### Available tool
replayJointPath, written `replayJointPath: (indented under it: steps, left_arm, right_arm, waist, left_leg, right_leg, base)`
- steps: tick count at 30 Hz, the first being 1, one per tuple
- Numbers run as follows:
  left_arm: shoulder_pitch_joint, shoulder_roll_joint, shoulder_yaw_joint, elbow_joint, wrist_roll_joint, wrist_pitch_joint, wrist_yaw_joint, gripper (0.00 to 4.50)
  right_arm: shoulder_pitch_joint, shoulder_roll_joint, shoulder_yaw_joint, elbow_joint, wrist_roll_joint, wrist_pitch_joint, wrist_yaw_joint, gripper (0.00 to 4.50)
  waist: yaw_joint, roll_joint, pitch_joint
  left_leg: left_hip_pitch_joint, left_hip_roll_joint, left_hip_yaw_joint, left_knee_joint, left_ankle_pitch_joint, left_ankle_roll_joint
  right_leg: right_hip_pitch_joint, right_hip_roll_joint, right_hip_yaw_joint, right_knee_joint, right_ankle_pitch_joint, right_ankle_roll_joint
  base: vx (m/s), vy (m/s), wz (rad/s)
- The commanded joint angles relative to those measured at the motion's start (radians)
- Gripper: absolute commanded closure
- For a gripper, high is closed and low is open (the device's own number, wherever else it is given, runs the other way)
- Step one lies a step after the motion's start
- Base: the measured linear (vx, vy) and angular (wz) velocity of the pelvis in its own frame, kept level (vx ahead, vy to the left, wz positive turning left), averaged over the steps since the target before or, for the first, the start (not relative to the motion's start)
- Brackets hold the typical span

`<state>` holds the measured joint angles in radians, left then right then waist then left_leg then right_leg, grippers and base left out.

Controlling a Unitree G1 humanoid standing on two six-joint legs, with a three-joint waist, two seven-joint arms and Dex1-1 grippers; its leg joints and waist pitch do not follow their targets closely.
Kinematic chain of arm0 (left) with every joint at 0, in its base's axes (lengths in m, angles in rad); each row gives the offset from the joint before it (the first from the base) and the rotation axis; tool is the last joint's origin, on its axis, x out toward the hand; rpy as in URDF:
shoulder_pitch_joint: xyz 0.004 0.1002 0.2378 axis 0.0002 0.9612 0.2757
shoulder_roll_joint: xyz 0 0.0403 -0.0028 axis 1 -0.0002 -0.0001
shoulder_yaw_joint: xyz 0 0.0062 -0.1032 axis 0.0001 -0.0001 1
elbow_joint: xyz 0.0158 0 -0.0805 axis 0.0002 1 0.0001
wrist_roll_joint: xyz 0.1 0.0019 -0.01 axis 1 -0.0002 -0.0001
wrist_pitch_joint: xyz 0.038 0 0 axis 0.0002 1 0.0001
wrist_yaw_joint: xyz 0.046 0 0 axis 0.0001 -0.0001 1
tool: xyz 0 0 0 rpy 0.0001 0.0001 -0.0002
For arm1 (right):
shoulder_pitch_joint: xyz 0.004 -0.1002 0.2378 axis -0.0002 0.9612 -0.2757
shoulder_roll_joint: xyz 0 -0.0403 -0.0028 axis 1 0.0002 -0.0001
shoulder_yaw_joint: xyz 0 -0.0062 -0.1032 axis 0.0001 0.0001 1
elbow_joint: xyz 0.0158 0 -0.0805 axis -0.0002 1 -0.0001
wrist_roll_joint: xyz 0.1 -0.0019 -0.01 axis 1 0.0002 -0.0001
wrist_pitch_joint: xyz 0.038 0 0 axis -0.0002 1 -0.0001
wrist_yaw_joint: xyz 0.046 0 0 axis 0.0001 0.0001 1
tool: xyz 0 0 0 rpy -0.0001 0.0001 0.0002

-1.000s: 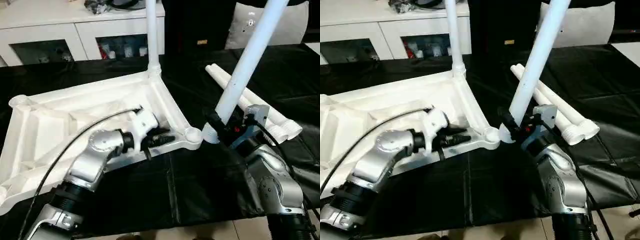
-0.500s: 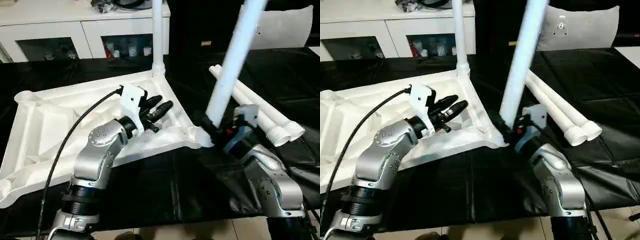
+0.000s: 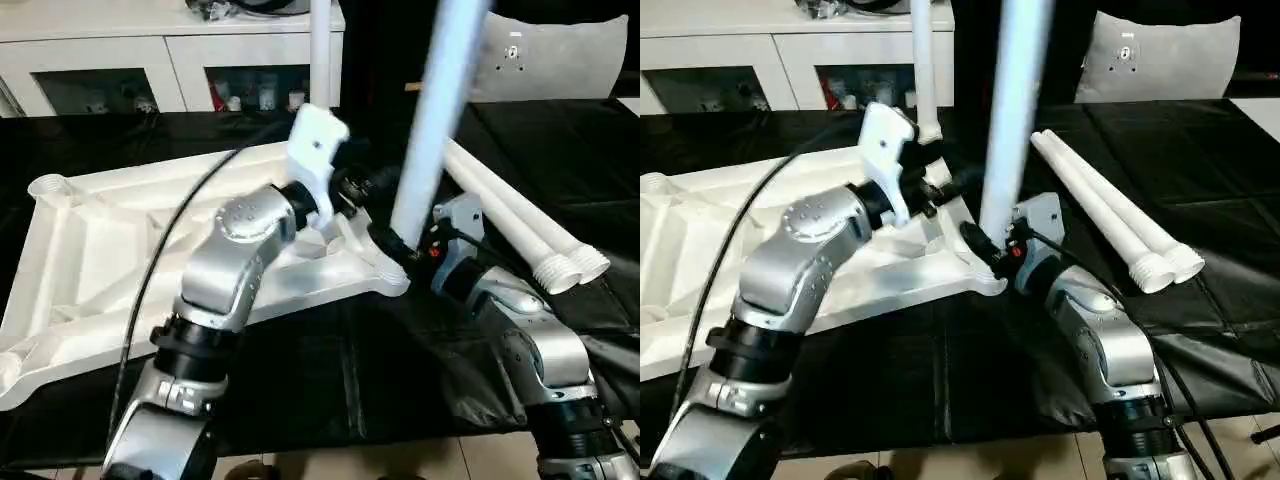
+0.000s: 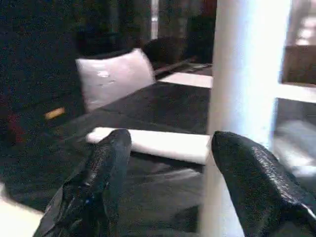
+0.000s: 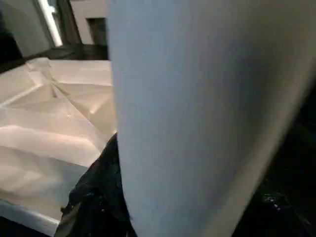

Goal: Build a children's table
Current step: Insert table leg to table base

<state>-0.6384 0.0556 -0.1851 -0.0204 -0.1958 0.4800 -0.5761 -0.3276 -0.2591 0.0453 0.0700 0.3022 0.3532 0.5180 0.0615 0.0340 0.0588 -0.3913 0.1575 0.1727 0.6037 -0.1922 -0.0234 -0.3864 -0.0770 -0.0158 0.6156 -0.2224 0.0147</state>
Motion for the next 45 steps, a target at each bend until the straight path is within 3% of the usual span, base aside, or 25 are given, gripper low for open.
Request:
replayJointPath:
  steps: [1,7,13,18,19,24,25,26,32,39,45]
  left_arm:
    - [0.0,-0.02,-0.07,-0.061,-0.04,0.018,-0.055,1.02]
    - [0.008,-0.024,-0.091,-0.091,-0.085,0.017,-0.108,0.53]
    - [0.021,0.012,-0.058,-0.089,-0.075,0.017,-0.11,0.01]
    - [0.039,0.078,-0.029,-0.048,-0.038,-0.001,-0.096,0.0]
    - [0.057,0.114,0.005,-0.04,-0.047,0.002,-0.108,0.0]
    - [0.085,0.173,0.042,-0.037,-0.07,0.014,-0.148,0.0]
    - [0.092,0.192,0.041,-0.029,-0.06,0.009,-0.155,0.0]
    - [0.093,0.195,0.042,-0.017,-0.05,0.006,-0.145,0.0]
    - [0.115,0.214,-0.016,0.089,0.036,-0.042,-0.096,0.0]
    - [0.144,0.23,-0.127,0.177,0.074,-0.059,-0.188,0.0]
    - [0.132,0.231,-0.176,0.307,0.133,-0.122,-0.208,0.67]
  right_arm:
    - [-0.031,0.004,0.021,0.001,-0.015,0.007,-0.001,2.59]
    - [-0.035,0.008,0.022,0.008,-0.02,0.002,0.0,2.59]
    - [-0.043,0.006,-0.006,0.027,-0.023,-0.009,-0.016,2.59]
    - [-0.05,0.002,-0.047,0.046,-0.012,-0.006,-0.034,2.59]
    - [-0.048,-0.007,-0.07,0.051,0.003,0.002,-0.031,2.59]
    - [-0.045,-0.022,-0.098,0.062,0.019,0.007,-0.023,2.59]
    - [-0.044,-0.025,-0.104,0.063,0.024,0.009,-0.019,2.59]
    - [-0.044,-0.027,-0.105,0.063,0.027,0.011,-0.015,2.59]
    - [-0.046,-0.041,-0.115,0.064,0.052,0.029,0.029,2.59]
    - [-0.049,-0.084,-0.135,0.074,0.083,0.067,0.076,2.59]
    - [-0.047,-0.117,-0.136,0.068,0.082,0.08,0.114,2.59]
  waist:
    - [0.002,-0.019,-0.074]
    - [0.0,-0.02,-0.069]
    - [-0.003,-0.019,-0.072]
    - [-0.004,-0.016,-0.074]
    - [-0.004,-0.011,-0.074]
    - [-0.003,-0.01,-0.075]
    - [-0.004,-0.019,-0.075]
    - [-0.002,-0.015,-0.075]
    - [0.0,-0.012,-0.074]
    - [0.003,-0.013,-0.075]
    - [0.0,-0.014,-0.075]
  left_leg:
    - [0.015,0.058,-0.015,-0.055,0.003,0.114]
    - [0.018,0.057,-0.014,-0.059,-0.051,0.09]
    - [0.017,0.055,-0.014,-0.057,-0.035,0.088]
    - [0.018,0.054,-0.015,-0.057,-0.03,0.079]
    - [0.019,0.053,-0.014,-0.056,-0.026,0.077]
    - [0.022,0.054,-0.014,-0.057,-0.03,0.074]
    - [0.021,0.053,-0.013,-0.058,-0.036,0.075]
    - [0.022,0.053,-0.014,-0.058,-0.036,0.074]
    - [0.021,0.053,-0.015,-0.058,-0.052,0.071]
    - [0.021,0.054,-0.014,-0.058,-0.053,0.065]
    - [0.02,0.053,-0.014,-0.058,-0.07,0.061]
  right_leg:
    - [0.052,-0.057,0.025,-0.048,0.109,-0.299]
    - [0.052,-0.056,0.026,-0.056,0.027,-0.281]
    - [0.051,-0.053,0.026,-0.052,0.055,-0.278]
    - [0.051,-0.052,0.026,-0.051,0.061,-0.269]
    - [0.049,-0.05,0.025,-0.05,0.07,-0.272]
    - [0.048,-0.05,0.024,-0.048,0.079,-0.278]
    - [0.049,-0.049,0.024,-0.049,0.073,-0.276]
    - [0.049,-0.051,0.024,-0.047,0.068,-0.277]
    - [0.047,-0.052,0.026,-0.051,0.038,-0.261]
    - [0.046,-0.054,0.026,-0.05,0.037,-0.267]
    - [0.049,-0.055,0.027,-0.054,0.017,-0.265]
  base:
    - [0.0,0.0,0.0]
    - [0.0,0.0,0.0]
    - [0.0,0.0,0.0]
    - [0.0,0.0,0.0]
    - [0.0,0.0,0.0]
    - [0.0,0.0,0.0]
    - [0.0,0.0,0.0]
    - [0.0,0.0,0.0]
    - [0.0,0.0,0.0]
    - [0.0,0.0,0.0]
    - [0.0,0.0,0.0]
